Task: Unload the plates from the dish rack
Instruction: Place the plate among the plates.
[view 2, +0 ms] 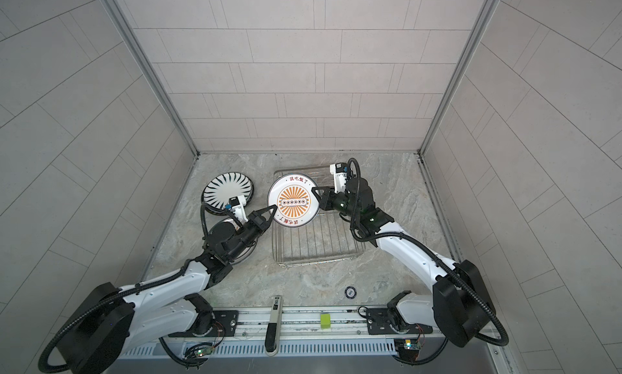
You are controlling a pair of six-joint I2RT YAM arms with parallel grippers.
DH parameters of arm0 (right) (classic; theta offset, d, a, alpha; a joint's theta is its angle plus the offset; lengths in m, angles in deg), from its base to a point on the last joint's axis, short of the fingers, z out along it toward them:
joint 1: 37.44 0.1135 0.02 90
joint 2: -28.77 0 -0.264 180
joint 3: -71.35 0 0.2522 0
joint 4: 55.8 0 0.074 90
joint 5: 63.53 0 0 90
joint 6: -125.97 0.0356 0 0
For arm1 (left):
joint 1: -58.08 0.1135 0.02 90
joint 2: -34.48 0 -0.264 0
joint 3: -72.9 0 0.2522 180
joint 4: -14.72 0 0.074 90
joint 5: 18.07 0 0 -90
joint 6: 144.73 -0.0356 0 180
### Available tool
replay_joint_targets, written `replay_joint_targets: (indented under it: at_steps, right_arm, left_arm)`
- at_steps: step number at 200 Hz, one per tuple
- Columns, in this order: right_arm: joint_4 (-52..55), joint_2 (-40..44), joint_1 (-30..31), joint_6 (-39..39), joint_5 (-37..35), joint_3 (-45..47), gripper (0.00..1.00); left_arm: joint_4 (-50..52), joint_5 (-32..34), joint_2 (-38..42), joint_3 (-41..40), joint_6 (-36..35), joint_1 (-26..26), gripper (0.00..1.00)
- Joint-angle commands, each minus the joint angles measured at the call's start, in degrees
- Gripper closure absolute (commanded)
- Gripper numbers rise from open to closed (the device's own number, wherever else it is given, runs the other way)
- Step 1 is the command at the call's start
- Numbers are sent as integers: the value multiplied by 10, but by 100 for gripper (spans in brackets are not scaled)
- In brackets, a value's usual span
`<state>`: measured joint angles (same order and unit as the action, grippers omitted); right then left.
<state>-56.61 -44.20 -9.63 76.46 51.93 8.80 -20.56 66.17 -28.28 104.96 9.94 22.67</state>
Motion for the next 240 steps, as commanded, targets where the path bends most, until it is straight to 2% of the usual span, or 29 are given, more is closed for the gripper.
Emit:
replay_joint_targets:
  at_steps: [1, 36, 46, 65, 72, 76, 156, 222, 240]
  right_arm:
    - [30, 13, 6, -6, -14, -7, 75]
    - [36, 23, 6, -7, -19, -1, 64]
    - [38, 23, 7, -8, -19, -1, 58]
    - [44, 25, 6, -6, -19, 0, 27]
    - [52, 26, 6, -6, -20, -3, 4]
    - [59, 26, 6, -6, -20, -5, 1]
    - [100, 72, 7, -48, -51, 6, 1]
    - [213, 163, -15, -96, -114, 14, 1]
    - [237, 196, -26, -102, -138, 19, 1]
  left_arm:
    - [-40, -2, 11, -1, -12, -5, 100]
    - [-39, 7, 10, -2, -8, -6, 100]
    - [-40, 7, 11, -2, -7, -6, 100]
    - [-40, 10, 10, -3, -7, -6, 100]
    - [-39, 12, 11, -2, -7, -6, 100]
    - [-39, 13, 11, -2, -7, -6, 100]
    - [-20, 50, 16, -2, -9, -5, 100]
    - [90, 130, 62, 10, -6, 1, 100]
    - [123, 135, 67, 24, -2, 6, 100]
